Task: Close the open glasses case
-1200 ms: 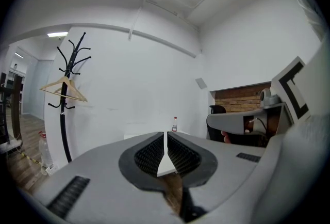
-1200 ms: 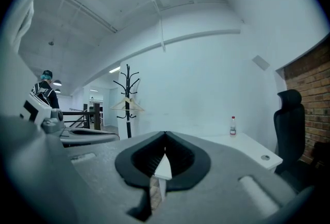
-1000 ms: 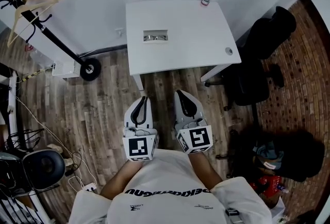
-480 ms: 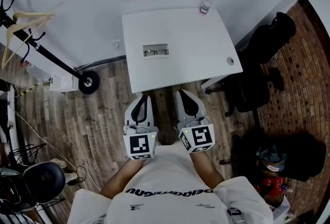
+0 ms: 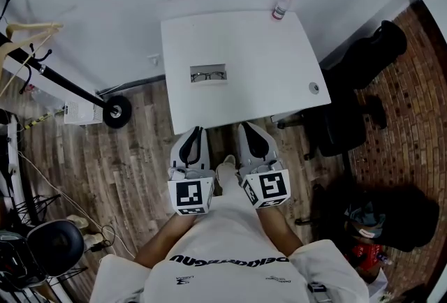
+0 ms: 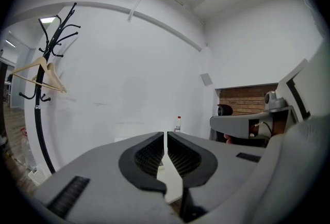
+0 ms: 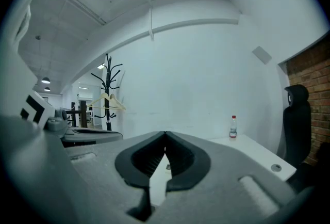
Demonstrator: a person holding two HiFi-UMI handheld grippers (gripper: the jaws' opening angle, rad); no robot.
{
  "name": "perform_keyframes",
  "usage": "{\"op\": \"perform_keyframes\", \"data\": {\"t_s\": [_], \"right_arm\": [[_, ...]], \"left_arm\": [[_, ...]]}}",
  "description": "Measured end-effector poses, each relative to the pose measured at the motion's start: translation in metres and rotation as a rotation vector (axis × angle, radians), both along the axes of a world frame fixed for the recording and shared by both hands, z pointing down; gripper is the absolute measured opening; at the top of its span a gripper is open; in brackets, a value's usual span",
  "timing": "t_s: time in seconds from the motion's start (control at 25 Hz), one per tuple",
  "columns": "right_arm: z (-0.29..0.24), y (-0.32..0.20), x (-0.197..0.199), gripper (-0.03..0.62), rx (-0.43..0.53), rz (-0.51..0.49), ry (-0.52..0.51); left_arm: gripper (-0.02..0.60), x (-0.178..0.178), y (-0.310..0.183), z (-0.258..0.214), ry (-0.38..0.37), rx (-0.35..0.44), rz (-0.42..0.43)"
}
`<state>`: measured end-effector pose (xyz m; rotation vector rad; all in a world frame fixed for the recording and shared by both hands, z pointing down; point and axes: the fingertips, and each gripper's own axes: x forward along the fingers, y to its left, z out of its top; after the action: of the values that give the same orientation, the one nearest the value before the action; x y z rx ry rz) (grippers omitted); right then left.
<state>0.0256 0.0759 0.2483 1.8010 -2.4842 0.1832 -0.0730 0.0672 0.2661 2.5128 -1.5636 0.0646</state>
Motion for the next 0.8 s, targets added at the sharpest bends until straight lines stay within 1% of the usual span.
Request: {"op": "perform_keyframes", "data": {"t_s": [0.12, 0.36, 0.56, 0.68, 0.8], "right_arm": [[0.008, -0.023, 0.013, -0.002, -0.015, -0.025, -0.003], [0.017, -0.081, 0.044, -0.002, -0.041, -0.063, -0.037], [0.037, -0.128, 0.062, -0.002, -0.093, -0.086, -0.061], [0.047, -0.144, 0.070, -0.002, -0.121, -0.105, -0.063], [0.058, -0.159, 0.076, -0.002, -0.141, -0.121, -0.063]], "left_arm": [[0.017, 0.012, -0.021, 0.007, -0.027, -0.003, -0.022], [0.017, 0.035, -0.072, 0.015, -0.058, -0.023, -0.072], [0.017, 0.054, -0.114, 0.032, -0.065, -0.077, -0.092], [0.017, 0.063, -0.128, 0.044, -0.068, -0.115, -0.109], [0.017, 0.072, -0.144, 0.051, -0.073, -0.103, -0.113]]}}
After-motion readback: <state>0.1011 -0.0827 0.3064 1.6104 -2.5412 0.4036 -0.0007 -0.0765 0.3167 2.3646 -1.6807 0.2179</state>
